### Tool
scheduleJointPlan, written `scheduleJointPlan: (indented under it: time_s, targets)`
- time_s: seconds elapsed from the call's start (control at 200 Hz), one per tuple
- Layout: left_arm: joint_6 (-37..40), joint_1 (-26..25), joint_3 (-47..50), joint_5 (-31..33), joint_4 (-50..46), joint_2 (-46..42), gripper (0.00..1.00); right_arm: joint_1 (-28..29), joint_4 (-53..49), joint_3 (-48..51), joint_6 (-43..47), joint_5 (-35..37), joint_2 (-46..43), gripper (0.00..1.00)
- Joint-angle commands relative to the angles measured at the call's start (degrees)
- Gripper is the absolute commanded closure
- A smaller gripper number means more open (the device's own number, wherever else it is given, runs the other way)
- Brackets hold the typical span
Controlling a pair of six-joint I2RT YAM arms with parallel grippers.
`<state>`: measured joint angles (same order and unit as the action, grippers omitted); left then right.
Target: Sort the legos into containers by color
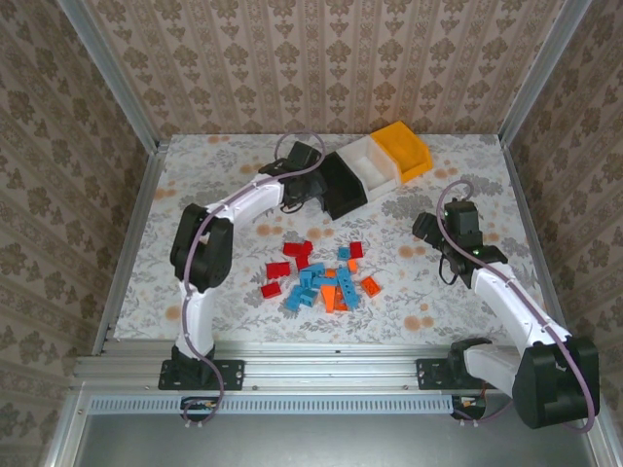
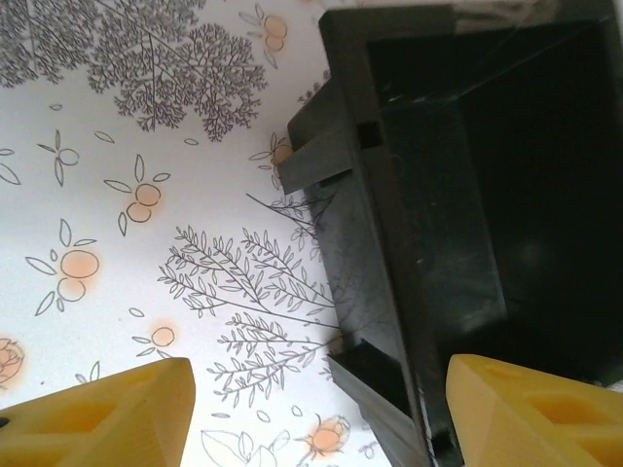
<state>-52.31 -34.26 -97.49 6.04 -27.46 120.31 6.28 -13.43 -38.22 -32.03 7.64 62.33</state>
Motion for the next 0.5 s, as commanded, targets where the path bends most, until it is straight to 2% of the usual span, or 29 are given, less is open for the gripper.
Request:
scheduleJointPlan:
  time_s: [0.0, 0.155, 0.21, 0.31, 0.495]
  targets:
    - [-0.84, -0.61, -4.38, 1.11, -2.85, 2.5, 0.3, 0.22, 1.41, 1.03, -1.02, -0.38, -0.98, 0.17]
    - [1.35, -0.95, -5.55, 1.31, -1.06, 4.41, 0.31, 0.3, 1.89, 1.21, -1.02, -0.77, -0.63, 0.19]
    - [1.9, -0.94, -5.79, 1.7, -1.16, 4.87, 0.35, 0.31, 2.18, 1.38, -1.02, -0.82, -0.46, 0.19]
    - [2.07, -0.83, -6.0, 2.13, -1.8, 5.46, 0.37, 0.31, 2.44, 1.32, -1.1, -0.96, -0.1, 0.2]
    - [4.63, -1.78, -2.81, 0.88, 2.7, 2.36, 0.34, 0.39, 2.62, 1.39, -0.93, -0.96, 0.43, 0.2]
